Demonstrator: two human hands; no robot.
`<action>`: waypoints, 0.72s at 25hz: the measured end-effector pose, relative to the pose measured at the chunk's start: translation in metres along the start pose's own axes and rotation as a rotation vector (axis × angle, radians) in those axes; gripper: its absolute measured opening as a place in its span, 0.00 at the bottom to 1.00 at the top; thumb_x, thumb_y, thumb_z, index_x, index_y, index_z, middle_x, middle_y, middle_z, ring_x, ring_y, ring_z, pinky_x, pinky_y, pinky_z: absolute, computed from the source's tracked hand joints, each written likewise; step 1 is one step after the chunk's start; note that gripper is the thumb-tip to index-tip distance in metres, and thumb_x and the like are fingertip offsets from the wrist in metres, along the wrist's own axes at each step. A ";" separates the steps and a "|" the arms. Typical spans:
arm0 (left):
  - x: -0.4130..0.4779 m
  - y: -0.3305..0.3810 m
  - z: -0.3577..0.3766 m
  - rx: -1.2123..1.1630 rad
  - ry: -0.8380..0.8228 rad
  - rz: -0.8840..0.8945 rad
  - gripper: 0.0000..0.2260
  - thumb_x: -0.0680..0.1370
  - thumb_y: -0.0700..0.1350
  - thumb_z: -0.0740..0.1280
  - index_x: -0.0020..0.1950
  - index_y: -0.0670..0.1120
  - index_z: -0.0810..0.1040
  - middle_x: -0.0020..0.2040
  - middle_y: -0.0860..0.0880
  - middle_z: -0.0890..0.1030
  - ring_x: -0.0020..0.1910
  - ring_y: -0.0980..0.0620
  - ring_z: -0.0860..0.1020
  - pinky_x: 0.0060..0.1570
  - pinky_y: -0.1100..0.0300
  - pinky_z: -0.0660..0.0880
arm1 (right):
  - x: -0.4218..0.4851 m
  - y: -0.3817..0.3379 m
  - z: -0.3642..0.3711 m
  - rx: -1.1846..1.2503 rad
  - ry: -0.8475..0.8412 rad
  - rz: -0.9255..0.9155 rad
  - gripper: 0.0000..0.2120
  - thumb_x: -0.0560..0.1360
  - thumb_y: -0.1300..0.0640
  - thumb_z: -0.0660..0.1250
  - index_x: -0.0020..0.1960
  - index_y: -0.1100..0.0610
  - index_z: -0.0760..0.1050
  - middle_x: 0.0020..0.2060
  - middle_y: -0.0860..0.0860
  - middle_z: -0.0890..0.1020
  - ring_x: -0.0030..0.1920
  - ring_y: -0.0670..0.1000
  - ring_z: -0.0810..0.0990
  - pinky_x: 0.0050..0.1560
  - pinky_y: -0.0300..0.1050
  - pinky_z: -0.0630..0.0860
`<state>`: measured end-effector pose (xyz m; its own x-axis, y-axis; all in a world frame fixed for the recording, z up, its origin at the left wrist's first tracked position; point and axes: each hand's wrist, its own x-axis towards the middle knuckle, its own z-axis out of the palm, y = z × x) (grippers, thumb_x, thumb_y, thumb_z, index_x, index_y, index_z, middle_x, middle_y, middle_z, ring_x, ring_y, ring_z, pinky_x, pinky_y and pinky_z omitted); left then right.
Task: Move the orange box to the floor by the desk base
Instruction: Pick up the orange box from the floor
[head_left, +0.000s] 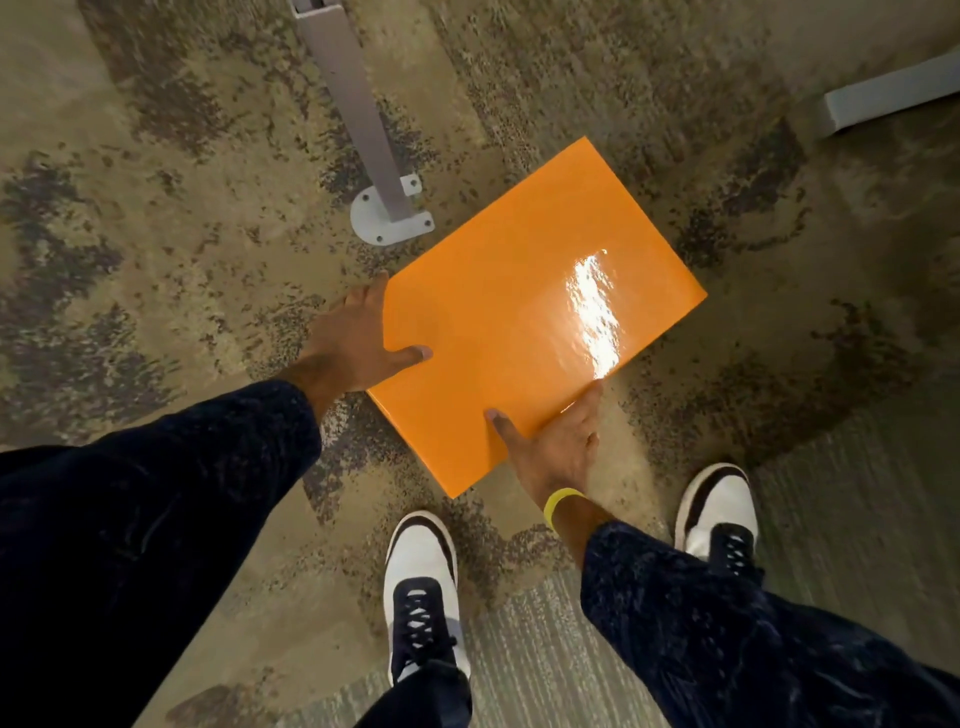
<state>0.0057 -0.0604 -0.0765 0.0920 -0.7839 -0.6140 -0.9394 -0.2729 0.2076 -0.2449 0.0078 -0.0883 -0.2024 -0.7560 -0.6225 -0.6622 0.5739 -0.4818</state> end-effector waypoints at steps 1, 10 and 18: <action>0.004 -0.003 0.000 -0.032 -0.026 -0.005 0.53 0.70 0.71 0.68 0.81 0.47 0.44 0.80 0.39 0.58 0.74 0.36 0.65 0.65 0.37 0.71 | 0.001 -0.001 0.003 0.098 -0.010 0.011 0.65 0.65 0.34 0.76 0.79 0.50 0.30 0.82 0.52 0.50 0.80 0.57 0.55 0.80 0.58 0.54; 0.028 -0.018 -0.006 -0.396 -0.145 -0.012 0.54 0.55 0.69 0.77 0.76 0.50 0.63 0.69 0.47 0.76 0.62 0.43 0.77 0.55 0.46 0.74 | 0.010 0.005 0.020 0.762 -0.165 0.276 0.46 0.65 0.53 0.82 0.74 0.53 0.59 0.61 0.50 0.78 0.64 0.58 0.78 0.64 0.58 0.76; 0.009 0.010 -0.005 -0.453 -0.136 -0.029 0.54 0.53 0.68 0.78 0.74 0.50 0.64 0.65 0.47 0.78 0.57 0.44 0.78 0.53 0.46 0.76 | 0.009 0.027 -0.008 0.835 -0.217 0.292 0.39 0.66 0.60 0.81 0.69 0.50 0.62 0.59 0.49 0.79 0.61 0.58 0.79 0.63 0.68 0.76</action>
<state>-0.0016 -0.0730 -0.0763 0.0434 -0.7009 -0.7119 -0.6958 -0.5326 0.4819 -0.2709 0.0141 -0.1021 -0.0842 -0.5173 -0.8516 0.1486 0.8386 -0.5241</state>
